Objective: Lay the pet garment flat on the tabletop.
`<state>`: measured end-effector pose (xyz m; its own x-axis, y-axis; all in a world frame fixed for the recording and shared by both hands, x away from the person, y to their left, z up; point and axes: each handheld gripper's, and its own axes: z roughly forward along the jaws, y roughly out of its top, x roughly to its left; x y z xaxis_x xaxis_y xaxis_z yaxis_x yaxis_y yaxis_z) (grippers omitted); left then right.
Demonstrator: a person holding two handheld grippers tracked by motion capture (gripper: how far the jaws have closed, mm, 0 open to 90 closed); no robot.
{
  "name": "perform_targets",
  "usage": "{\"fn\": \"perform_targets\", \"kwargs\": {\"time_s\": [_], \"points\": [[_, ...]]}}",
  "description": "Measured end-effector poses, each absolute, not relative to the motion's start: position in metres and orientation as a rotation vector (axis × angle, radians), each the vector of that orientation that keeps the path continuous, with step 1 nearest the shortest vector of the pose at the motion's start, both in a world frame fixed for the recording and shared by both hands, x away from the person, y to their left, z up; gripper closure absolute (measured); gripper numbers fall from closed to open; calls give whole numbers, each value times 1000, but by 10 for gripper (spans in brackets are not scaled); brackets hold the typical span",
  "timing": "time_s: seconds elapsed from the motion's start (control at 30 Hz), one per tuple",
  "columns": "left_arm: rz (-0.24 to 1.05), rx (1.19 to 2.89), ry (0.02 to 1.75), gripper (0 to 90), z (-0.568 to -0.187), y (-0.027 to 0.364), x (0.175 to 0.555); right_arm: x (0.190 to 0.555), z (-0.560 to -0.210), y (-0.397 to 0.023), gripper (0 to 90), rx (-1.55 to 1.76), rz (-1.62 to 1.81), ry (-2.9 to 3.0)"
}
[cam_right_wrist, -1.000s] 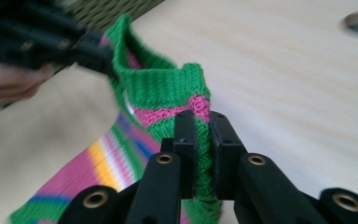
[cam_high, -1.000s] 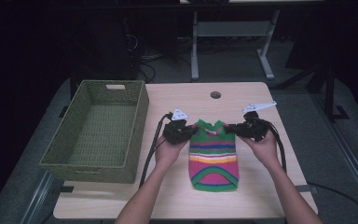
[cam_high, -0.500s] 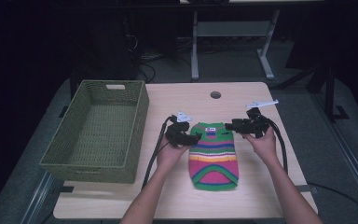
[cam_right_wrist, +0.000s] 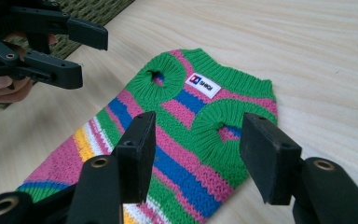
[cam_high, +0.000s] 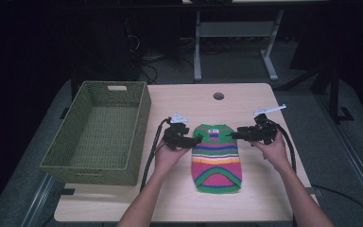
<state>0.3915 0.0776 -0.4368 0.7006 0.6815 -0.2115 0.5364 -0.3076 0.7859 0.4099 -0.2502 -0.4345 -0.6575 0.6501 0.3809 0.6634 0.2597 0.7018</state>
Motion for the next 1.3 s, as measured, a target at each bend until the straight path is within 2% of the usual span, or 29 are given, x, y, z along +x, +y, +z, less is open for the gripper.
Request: {"fn": "perform_targets", "kwargs": {"time_s": [0.47,1.3], "points": [[158,1985,915,213,-433,81,378,397,-431,-260,414,-1246,-1414,-2463],[171,1995,865,198,-429,94,353,368,-426,-279,375,-1179,-1415,-2507]]}}
